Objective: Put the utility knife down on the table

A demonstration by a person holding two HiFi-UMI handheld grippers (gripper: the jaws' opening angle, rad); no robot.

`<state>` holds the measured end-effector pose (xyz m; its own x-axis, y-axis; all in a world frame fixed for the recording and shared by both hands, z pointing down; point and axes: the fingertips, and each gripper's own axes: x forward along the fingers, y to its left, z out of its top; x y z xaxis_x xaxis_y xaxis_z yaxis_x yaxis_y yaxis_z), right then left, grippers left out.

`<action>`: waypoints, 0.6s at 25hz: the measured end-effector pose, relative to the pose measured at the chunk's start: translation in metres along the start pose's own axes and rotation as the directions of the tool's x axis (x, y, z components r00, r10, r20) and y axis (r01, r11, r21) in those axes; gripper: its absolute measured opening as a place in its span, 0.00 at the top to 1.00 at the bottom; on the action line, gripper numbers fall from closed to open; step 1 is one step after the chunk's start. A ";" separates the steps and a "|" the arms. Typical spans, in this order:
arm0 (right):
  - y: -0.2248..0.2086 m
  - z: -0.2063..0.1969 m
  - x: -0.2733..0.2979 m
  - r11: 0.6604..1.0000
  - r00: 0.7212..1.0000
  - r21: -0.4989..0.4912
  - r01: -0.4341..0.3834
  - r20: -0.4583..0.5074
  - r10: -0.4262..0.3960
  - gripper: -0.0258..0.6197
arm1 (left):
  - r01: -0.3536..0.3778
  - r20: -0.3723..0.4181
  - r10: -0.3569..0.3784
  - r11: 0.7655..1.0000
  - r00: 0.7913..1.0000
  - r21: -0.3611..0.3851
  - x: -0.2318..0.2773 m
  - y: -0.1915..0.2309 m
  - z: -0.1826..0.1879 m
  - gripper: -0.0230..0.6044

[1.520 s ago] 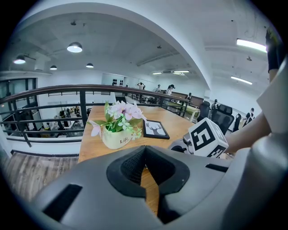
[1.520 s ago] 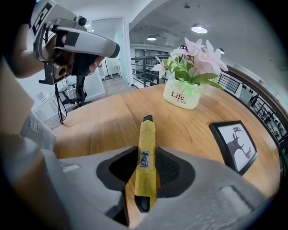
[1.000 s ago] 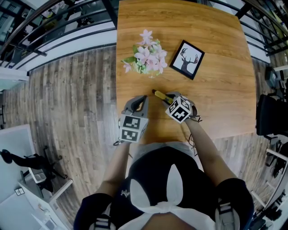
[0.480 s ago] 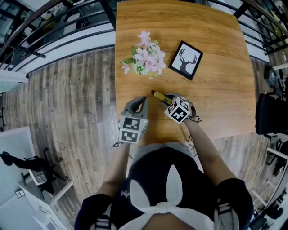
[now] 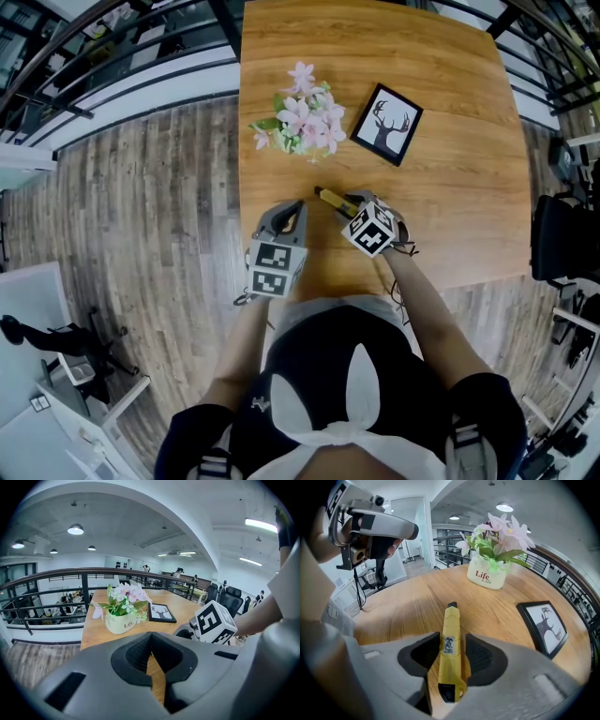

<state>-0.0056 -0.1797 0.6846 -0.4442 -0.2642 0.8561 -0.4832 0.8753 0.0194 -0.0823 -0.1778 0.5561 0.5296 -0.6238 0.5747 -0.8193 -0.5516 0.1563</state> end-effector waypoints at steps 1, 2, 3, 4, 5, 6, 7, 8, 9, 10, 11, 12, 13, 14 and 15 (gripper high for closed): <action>0.000 0.001 -0.002 1.000 1.000 0.000 0.003 0.004 -0.003 0.69 | 0.000 0.001 0.000 1.000 1.000 0.000 0.000 0.000 0.000 0.94; 0.000 0.003 -0.004 1.000 1.000 0.000 0.008 0.011 -0.008 0.69 | 0.000 0.001 0.000 1.000 1.000 0.000 -0.001 0.000 0.001 0.94; -0.001 0.005 -0.006 1.000 1.000 0.003 0.015 0.021 -0.015 0.69 | -0.001 0.002 0.001 1.000 1.000 0.001 -0.001 0.000 0.001 0.94; -0.002 0.008 -0.010 1.000 0.999 0.008 0.021 0.033 -0.022 0.69 | -0.003 0.004 0.003 1.000 1.000 0.005 -0.001 0.001 0.001 0.94; -0.004 0.011 -0.013 1.000 0.999 0.015 0.028 0.045 -0.028 0.69 | -0.004 0.008 0.004 1.000 1.000 0.009 -0.001 0.002 0.000 0.94; -0.005 0.015 -0.017 0.999 0.998 0.022 0.034 0.057 -0.035 0.69 | -0.005 0.013 0.005 1.000 1.000 0.014 -0.001 0.002 0.001 0.94; -0.006 0.018 -0.021 0.999 0.997 0.030 0.039 0.070 -0.042 0.69 | -0.005 0.019 0.005 1.000 1.000 0.016 -0.001 0.002 0.002 0.94; -0.007 0.021 -0.025 0.998 0.995 0.038 0.046 0.084 -0.049 0.69 | -0.005 0.027 0.005 1.000 1.000 0.016 -0.001 0.002 0.004 0.94; -0.009 0.024 -0.029 0.998 0.994 0.046 0.052 0.099 -0.057 0.69 | -0.005 0.032 0.004 1.000 0.999 0.015 -0.001 0.002 0.006 0.94; -0.011 0.028 -0.033 0.997 0.991 0.054 0.059 0.114 -0.065 0.69 | -0.005 0.034 0.005 1.000 0.999 0.013 -0.002 0.002 0.007 0.94; -0.012 0.031 -0.037 0.996 0.989 0.064 0.066 0.131 -0.074 0.69 | -0.006 0.034 0.006 1.000 0.999 0.012 -0.002 0.002 0.007 0.94; -0.013 0.035 -0.042 0.995 0.986 0.072 0.073 0.146 -0.083 0.70 | -0.007 0.034 0.007 1.000 0.999 0.012 -0.003 0.002 0.008 0.94; -0.014 0.039 -0.048 0.994 0.983 0.075 0.082 0.160 -0.093 0.70 | -0.008 0.037 0.007 1.000 0.999 0.012 -0.004 0.002 0.009 0.94; -0.015 0.043 -0.053 0.993 0.979 0.076 0.091 0.173 -0.104 0.71 | -0.008 0.040 0.008 1.000 0.999 0.013 -0.006 0.002 0.010 0.94; -0.016 0.047 -0.059 0.992 0.976 0.077 0.101 0.188 -0.114 0.73 | -0.009 0.043 0.008 1.000 0.999 0.013 -0.007 0.001 0.012 0.94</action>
<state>-0.0070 -0.1976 0.6097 -0.5202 -0.4332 0.7360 -0.5824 0.8103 0.0654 -0.0845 -0.1809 0.5431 0.5317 -0.6514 0.5413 -0.8211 -0.5532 0.1408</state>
